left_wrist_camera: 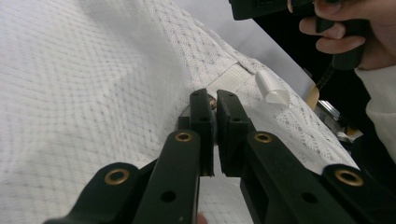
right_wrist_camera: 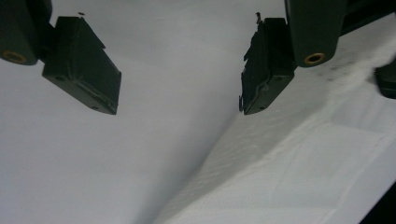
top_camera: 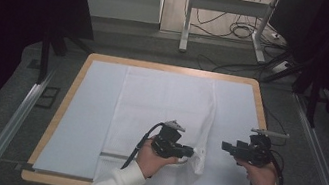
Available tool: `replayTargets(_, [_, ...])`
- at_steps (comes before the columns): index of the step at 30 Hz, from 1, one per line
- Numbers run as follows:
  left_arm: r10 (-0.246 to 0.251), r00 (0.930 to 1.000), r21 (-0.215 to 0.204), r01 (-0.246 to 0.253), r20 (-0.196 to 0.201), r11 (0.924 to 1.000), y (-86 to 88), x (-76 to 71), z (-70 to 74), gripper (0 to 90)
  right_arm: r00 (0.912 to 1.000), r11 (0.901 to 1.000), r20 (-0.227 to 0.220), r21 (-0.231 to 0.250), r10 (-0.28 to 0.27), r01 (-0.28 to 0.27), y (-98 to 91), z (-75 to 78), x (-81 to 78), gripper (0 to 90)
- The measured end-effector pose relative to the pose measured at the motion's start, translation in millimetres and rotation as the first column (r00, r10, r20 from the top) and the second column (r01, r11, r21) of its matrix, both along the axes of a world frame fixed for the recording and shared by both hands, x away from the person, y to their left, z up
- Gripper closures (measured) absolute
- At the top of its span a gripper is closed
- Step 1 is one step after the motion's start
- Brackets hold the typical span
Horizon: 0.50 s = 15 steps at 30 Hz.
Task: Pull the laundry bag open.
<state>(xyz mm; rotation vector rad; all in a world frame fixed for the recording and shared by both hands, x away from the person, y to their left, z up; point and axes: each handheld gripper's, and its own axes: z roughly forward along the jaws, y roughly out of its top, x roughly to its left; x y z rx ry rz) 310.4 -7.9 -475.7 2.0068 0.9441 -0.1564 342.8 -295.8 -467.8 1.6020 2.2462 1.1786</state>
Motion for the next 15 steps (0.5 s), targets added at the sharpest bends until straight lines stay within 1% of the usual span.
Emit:
replayTargets(1, [-0.004,1.0,0.001,0.004,0.0,1.0,-1.8,-0.4,-0.8,86.7,0.9999,0.9998,-0.01,0.016,0.008,-0.008,1.9,0.1,-0.2,27.8])
replayTargets(5, [-0.006,1.0,0.012,0.006,0.001,0.9999,-10.2,-2.5,-3.9,86.7,0.9989,0.9985,-0.028,0.042,0.037,-0.036,10.8,1.8,-1.5,27.5])
replayTargets(7, [-0.005,0.9999,0.021,0.005,0.009,0.9998,-13.4,-3.6,-5.4,86.7,0.9978,0.9971,-0.037,0.055,0.056,-0.054,15.0,2.3,-2.0,27.1])
replayTargets(10, [-0.011,0.9999,0.028,0.011,0.011,0.9995,-17.0,-4.5,-7.0,86.7,0.9964,0.9953,-0.042,0.065,0.074,-0.071,20.3,1.8,-2.0,26.9])
replayTargets(11, [-0.008,0.9999,0.024,0.008,0.008,0.9997,-18.6,-5.0,-7.6,86.7,0.9957,0.9947,-0.046,0.069,0.08,-0.076,21.2,1.3,-1.8,26.8])
replayTargets(15, [-0.016,0.9998,0.028,0.016,0.009,0.9995,-21.3,-5.7,-8.5,86.7,0.9942,0.9937,-0.066,0.079,0.085,-0.079,26.5,-0.8,-0.9,26.7])
